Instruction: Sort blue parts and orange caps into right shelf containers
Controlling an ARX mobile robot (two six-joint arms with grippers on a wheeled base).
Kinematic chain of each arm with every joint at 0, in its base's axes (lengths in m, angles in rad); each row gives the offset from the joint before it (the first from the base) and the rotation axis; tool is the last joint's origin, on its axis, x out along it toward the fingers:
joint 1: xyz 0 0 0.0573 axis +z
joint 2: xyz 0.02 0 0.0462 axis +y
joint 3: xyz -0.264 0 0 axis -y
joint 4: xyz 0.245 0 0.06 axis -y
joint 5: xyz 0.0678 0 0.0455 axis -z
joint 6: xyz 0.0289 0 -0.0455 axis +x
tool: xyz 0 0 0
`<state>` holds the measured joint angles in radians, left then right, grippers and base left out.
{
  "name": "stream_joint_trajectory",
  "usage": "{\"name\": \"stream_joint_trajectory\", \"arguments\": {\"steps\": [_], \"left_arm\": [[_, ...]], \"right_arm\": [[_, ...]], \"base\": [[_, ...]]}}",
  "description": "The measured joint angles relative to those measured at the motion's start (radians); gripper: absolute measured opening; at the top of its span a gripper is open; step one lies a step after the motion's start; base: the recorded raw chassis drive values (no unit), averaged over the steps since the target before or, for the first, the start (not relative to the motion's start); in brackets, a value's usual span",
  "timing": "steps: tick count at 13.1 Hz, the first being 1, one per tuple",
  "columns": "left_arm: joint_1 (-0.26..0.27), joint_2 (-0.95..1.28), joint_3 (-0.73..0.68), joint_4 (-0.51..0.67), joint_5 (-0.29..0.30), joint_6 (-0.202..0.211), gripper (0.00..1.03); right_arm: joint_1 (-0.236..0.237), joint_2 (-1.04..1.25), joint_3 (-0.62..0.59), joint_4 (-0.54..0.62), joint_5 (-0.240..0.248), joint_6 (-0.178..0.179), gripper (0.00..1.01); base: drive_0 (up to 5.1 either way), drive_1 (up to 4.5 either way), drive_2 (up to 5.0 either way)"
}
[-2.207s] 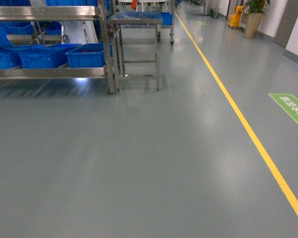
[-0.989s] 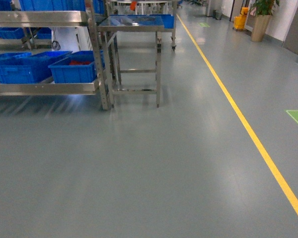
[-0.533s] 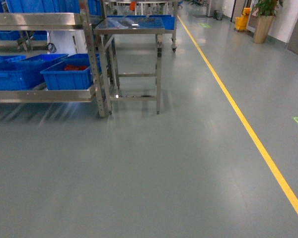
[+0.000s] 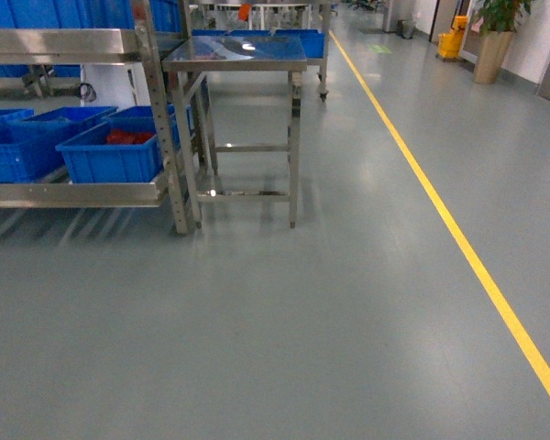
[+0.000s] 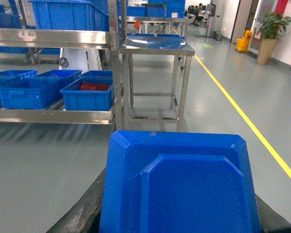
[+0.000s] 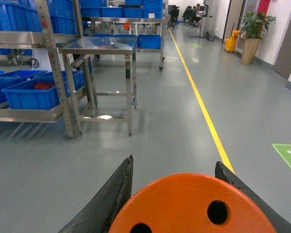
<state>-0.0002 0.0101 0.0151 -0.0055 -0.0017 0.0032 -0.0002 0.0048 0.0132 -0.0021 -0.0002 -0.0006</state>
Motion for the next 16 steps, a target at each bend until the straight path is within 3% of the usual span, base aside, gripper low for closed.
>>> {"name": "stream_joint_trajectory", "arguments": {"steps": [16], "left_arm": [[0.0, 0.0, 0.0, 0.002, 0.002, 0.0, 0.44]], "right_arm": [[0.0, 0.0, 0.0, -0.003, 0.0, 0.0, 0.44]], "base": [[0.0, 4.27, -4.3]]}}
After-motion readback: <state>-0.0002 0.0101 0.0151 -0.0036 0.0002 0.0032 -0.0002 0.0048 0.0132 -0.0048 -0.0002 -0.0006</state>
